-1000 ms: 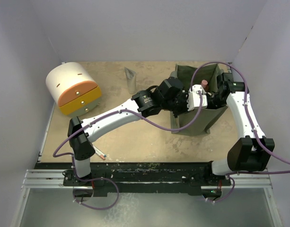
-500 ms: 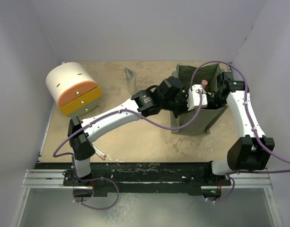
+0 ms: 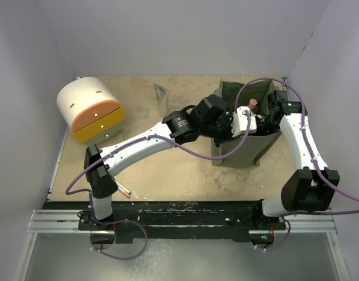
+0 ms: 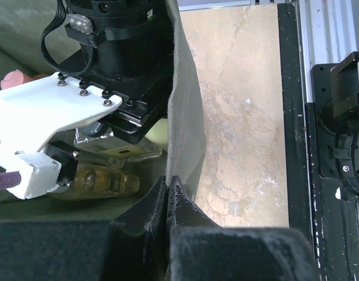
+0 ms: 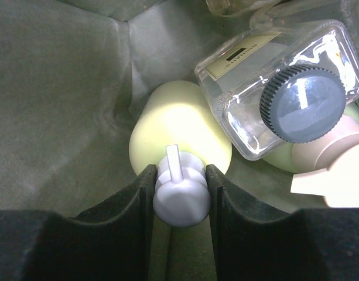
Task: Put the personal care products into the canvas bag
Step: Place the care product in the canvas bag.
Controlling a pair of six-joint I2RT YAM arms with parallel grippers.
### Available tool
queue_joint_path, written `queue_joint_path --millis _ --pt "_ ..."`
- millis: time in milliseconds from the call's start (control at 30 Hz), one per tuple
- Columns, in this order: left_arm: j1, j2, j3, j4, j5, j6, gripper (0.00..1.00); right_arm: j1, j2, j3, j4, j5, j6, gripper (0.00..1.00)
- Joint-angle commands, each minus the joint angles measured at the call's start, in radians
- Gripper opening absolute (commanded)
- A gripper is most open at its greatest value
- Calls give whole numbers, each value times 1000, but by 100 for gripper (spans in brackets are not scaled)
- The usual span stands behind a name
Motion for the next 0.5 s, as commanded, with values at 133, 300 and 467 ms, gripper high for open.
queue_joint_path --millis 133,300,467 --pt "6 -98 50 70 12 -13 0 -6 -70 -16 -23 23 -21 47" --pt "6 -96 7 80 18 12 0 -6 -76 -1 -27 -6 4 54" --pt "6 -95 -21 81 44 41 0 -6 -78 33 -45 -49 25 57"
